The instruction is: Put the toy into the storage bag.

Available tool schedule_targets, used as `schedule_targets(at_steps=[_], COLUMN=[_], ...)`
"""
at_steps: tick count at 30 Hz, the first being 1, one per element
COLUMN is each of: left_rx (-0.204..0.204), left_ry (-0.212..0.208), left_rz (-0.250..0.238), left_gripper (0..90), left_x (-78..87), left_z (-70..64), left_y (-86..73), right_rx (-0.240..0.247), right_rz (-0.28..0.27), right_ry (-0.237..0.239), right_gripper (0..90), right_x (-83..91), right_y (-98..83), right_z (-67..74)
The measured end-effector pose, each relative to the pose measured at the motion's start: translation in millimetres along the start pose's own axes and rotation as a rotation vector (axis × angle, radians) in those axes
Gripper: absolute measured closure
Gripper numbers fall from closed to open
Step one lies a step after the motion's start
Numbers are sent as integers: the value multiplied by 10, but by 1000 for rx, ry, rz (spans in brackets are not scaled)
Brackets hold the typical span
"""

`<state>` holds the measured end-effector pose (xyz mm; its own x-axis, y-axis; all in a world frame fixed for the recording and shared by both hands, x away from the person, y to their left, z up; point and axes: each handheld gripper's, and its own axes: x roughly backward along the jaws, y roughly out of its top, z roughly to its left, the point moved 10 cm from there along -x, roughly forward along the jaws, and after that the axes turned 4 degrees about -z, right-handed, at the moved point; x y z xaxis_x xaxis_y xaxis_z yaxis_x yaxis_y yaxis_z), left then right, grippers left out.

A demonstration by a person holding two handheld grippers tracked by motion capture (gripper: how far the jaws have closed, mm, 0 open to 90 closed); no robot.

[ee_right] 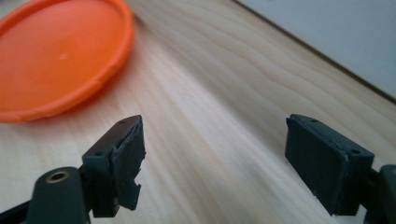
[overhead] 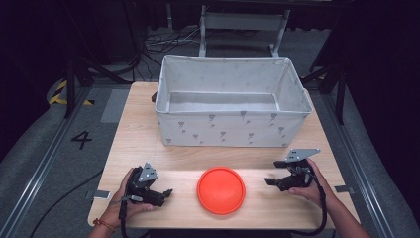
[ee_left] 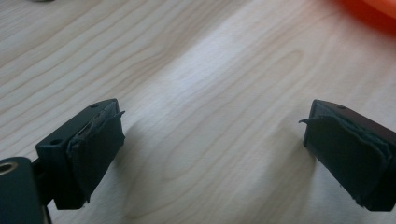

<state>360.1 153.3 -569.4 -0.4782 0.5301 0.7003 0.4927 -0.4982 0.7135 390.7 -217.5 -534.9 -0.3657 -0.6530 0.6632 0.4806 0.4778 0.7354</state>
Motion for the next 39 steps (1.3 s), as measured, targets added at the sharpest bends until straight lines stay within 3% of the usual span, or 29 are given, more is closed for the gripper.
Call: schedule_targets(at_steps=[5,7,9,11,16,21,26,32,37,39], left_rx=[-39,-53,-65,-66,-80,-88,-88,-88,-95,-102], left_ry=[-41,-59,-64,-68,-83,-90,-92,-91,-99,-105], left_rz=[9,14,11,6,5,7,7,5,8,6], left_gripper=[46,46,47,47,46,45,44,45,45,44], left_x=[-24,-27,-30,-34,-31,-28,-28,-29,-29,-34], left_z=[-157,-217,-228,-232,-251,-249,-250,-252,-276,-287], left_y=[15,18,22,24,21,17,17,17,18,20], right_rx=[-8,12,25,46,90,135,127,115,136,175], right_rz=[13,28,43,58,119,159,202,216,231,244], right_ry=[53,74,92,141,171,156,131,127,129,110], right_gripper=[201,197,197,197,192,179,163,166,106,36], right_x=[-93,-153,-201,-265,-496,-684,-853,-915,-948,-975], right_y=[93,149,197,241,324,405,394,373,355,328], right_z=[179,272,364,489,687,777,781,810,854,885])
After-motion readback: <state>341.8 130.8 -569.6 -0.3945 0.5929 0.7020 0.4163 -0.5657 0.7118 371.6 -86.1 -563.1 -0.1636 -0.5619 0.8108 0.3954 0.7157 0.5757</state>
